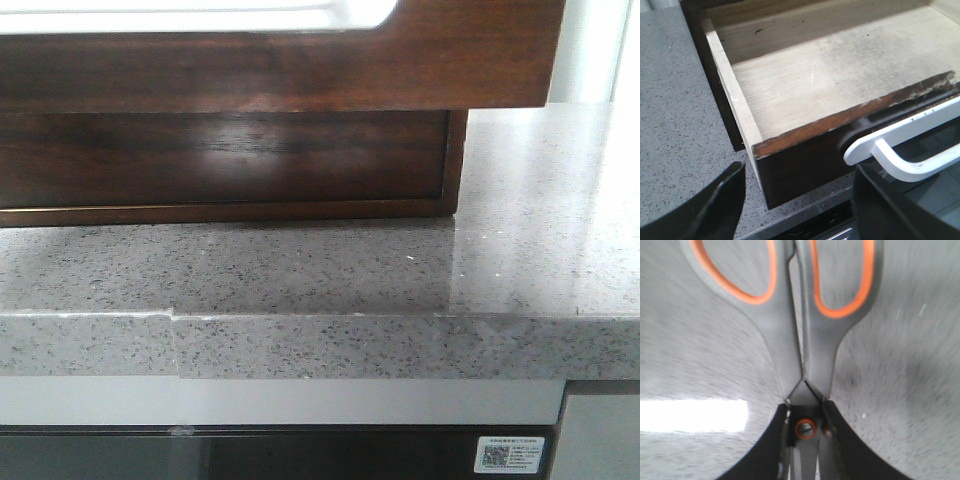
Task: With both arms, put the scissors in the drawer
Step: 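Lift the scissors with the right gripper and carry them over the drawer, then lower the scissors into the drawer and open the right gripper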
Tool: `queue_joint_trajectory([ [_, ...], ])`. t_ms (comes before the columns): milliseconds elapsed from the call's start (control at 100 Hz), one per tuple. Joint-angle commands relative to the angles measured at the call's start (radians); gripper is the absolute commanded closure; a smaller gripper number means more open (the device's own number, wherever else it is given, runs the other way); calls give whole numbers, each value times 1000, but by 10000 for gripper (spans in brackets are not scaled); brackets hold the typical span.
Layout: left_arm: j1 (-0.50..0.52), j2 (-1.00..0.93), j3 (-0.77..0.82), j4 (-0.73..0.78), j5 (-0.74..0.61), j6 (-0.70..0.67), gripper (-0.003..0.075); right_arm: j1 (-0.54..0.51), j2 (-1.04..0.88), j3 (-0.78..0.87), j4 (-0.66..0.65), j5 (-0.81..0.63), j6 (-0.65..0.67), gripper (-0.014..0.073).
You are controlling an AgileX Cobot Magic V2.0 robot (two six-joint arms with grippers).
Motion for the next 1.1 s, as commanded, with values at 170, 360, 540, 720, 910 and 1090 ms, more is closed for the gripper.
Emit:
queue_joint_trajectory([
  [170,-8,12,-32,-29,-68,-2,283,176,-214,-174,43,-20,-75,648],
  [360,-8,12,-32,-29,-68,-2,283,369,-269,-231,116,-60,-187,648],
  [540,-8,12,-32,-29,-68,-2,283,573,-261,-233,152,-95,-327,648],
  [720,-8,12,-32,-29,-68,-2,283,730,-223,-233,157,-129,-457,648],
  [910,-8,12,-32,-29,-68,-2,283,835,-155,-233,157,-125,-548,648],
  [1090,-8,12,-32,-29,-68,-2,283,949,-78,-233,150,-129,-629,648],
])
